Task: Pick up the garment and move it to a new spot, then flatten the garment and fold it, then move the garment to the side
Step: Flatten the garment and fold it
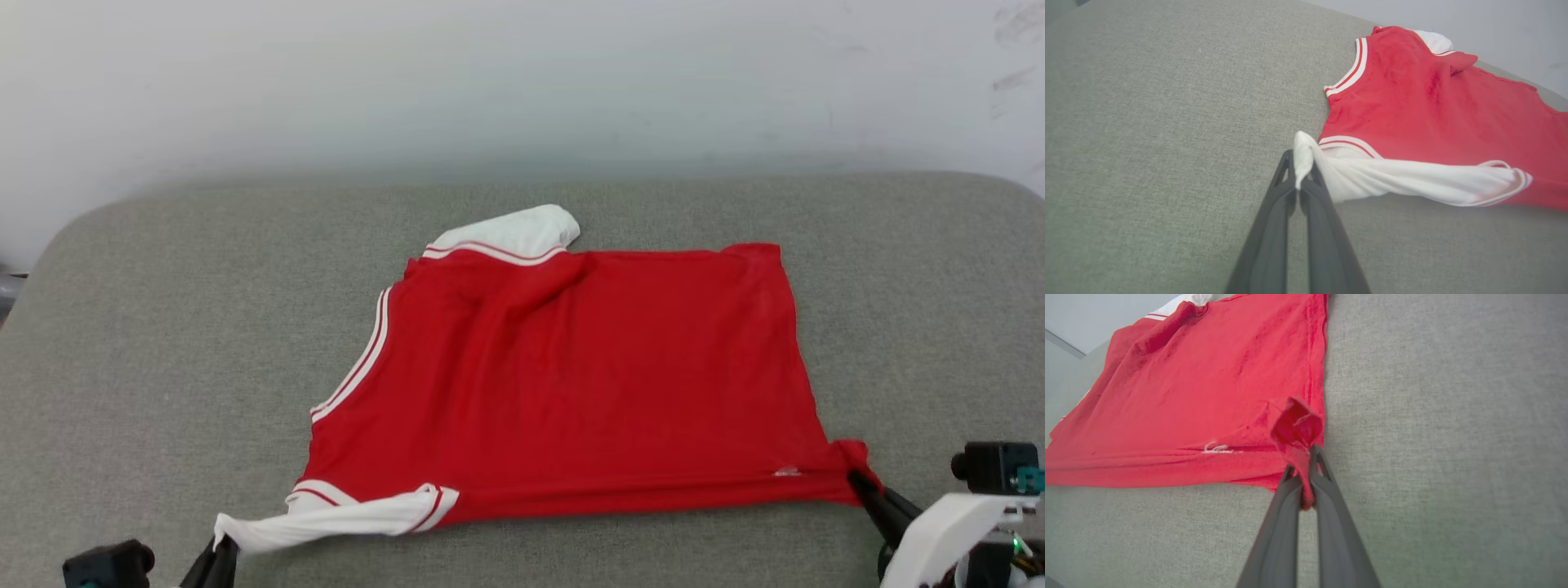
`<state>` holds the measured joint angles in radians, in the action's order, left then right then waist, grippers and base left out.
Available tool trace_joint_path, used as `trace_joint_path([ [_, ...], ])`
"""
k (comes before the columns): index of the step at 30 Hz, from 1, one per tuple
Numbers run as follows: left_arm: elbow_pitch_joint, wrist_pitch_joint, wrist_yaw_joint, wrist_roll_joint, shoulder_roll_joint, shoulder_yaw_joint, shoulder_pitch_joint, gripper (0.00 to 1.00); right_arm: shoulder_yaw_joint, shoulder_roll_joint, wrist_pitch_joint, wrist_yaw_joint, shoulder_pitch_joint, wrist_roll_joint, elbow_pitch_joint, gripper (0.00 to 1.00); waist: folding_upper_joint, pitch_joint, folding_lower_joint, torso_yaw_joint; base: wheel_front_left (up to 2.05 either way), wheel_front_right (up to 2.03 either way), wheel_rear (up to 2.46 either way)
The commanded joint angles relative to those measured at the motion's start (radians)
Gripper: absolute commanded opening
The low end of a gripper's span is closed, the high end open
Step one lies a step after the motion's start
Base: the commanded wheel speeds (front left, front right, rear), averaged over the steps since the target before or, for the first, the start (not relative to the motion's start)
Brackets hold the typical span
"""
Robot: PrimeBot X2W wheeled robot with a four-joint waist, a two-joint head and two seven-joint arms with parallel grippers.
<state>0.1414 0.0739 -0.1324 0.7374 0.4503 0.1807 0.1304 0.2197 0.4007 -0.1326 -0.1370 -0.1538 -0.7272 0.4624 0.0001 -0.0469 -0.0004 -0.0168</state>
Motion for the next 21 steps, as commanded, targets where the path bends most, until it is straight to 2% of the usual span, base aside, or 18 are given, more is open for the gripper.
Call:
trace_joint_path([
  [1, -0.021, -0.008, -0.026, 0.01, 0.021, -0.024, 0.032, 0.0, -0.037, 0.009, -0.007, 0.011, 0.04, 0.015, -0.016, 0.0, -0.0001, 0.022, 0.0004, 0.009, 0.0, 0.0, 0.0],
  [10, -0.222, -0.103, -0.106, 0.032, 0.056, -0.036, 0.211, 0.0, -0.244, -0.11, -0.151, 0.011, 0.31, 0.156, -0.294, 0.0, -0.0001, 0.048, 0.0004, 0.037, 0.0, 0.0, 0.0],
  [15, -0.266, -0.121, -0.088, 0.029, 0.064, -0.021, 0.147, 0.0, -0.313, -0.191, -0.222, 0.008, 0.341, 0.229, -0.438, 0.0, -0.0001, 0.008, 0.0004, 0.046, 0.0, 0.0, 0.0],
  [21, -0.212, -0.121, -0.048, 0.012, 0.047, 0.016, -0.005, 0.0, -0.332, -0.231, -0.264, 0.007, 0.275, 0.295, -0.499, 0.0, -0.0001, -0.05, 0.0004, 0.045, 0.0, 0.0, 0.0],
])
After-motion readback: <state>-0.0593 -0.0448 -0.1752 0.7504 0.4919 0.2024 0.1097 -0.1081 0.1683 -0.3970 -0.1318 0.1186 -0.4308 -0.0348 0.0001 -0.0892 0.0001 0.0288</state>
